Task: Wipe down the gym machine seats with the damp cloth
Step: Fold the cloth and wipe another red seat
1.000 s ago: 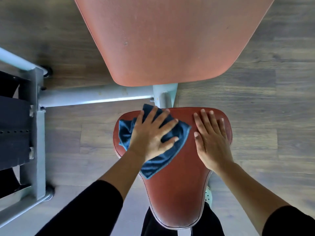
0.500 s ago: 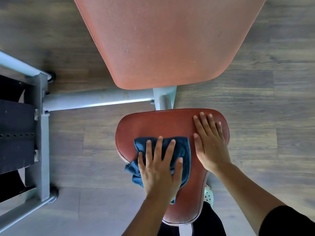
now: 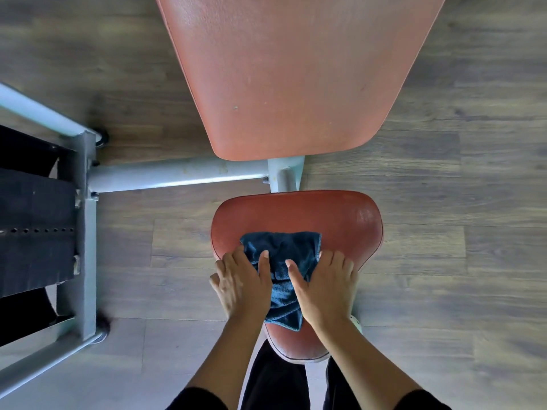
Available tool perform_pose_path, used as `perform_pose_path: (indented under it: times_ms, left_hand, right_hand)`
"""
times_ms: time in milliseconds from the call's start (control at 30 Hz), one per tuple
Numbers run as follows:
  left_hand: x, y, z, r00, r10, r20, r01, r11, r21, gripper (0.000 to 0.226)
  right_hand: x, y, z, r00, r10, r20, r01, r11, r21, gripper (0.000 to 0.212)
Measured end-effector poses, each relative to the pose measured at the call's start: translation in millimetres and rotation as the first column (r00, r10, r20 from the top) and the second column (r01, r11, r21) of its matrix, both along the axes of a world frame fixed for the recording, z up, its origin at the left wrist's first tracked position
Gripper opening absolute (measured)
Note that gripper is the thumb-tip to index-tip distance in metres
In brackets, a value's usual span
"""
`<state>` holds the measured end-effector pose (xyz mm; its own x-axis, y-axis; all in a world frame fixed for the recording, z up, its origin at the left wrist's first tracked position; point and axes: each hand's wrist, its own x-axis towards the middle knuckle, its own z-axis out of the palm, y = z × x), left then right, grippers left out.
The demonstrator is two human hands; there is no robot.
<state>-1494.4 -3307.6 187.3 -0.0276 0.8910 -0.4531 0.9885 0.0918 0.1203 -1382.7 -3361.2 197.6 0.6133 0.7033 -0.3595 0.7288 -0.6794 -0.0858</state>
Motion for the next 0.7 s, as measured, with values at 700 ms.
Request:
perform_pose_path:
  times_ms: [700]
  left_hand:
    - [-6.0, 12.6, -7.7, 0.945, -0.205, 0.254, 0.169, 0.973, 0.159, 0.033]
  right_hand:
    - [-34.2, 23.9, 4.8, 0.916, -0.181, -0.357, 0.246, 0.958, 0.145, 0.033]
